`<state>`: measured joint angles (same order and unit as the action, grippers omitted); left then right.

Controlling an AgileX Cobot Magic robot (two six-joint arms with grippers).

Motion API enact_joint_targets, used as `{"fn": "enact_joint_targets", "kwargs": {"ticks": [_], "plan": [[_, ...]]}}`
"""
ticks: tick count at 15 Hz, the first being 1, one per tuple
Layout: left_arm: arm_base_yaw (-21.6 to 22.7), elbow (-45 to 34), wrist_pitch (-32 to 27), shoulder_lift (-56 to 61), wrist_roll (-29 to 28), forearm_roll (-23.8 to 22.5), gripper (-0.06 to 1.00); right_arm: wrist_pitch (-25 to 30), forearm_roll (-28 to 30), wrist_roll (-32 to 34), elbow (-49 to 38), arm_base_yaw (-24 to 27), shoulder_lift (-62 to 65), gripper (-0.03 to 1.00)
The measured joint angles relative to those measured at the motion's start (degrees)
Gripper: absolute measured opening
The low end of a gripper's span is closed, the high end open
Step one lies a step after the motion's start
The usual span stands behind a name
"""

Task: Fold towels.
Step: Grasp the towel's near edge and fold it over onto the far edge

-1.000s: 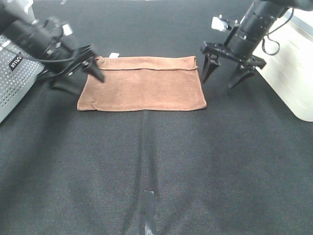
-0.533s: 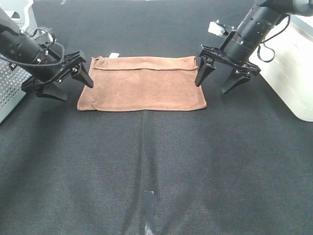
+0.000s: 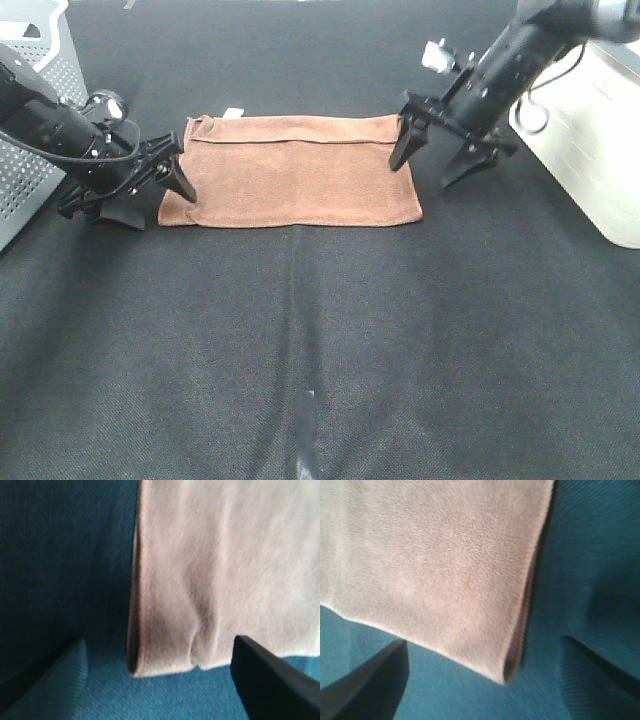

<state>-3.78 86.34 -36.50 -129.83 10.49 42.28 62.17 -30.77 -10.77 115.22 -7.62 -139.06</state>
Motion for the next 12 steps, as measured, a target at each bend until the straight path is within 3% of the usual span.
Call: {"fn": "enact_joint_targets", "kwargs": {"ticks": [4, 7, 8, 10, 12], "plan": [[-0.29, 0.97, 0.69, -1.15, 1.15, 2.52, 0.75, -0.52, -3.95, -1.38, 0.0, -0.34, -3.55, 0.74], [-2.92, 2.86, 1.66, -2.35, 2.92, 2.86, 0.65, -2.06, -4.93, -2.18, 0.0, -2.06, -4.58, 0.56], [-2.92, 2.86, 1.66, -2.35, 2.92, 2.86, 0.65, -2.06, -4.93, -2.18, 0.0, -2.06, -4.58, 0.56], [-3.15, 3.27, 1.72, -2.98, 2.92, 2.64, 0.4, -3.04, -5.04, -1.78, 0.0, -2.12, -4.98, 0.38], [-3.15, 3.27, 1.2, -3.27, 2.92, 1.2, 0.09, -3.61, -3.95, -0.29, 0.0, -2.06, -5.33, 0.13]]}}
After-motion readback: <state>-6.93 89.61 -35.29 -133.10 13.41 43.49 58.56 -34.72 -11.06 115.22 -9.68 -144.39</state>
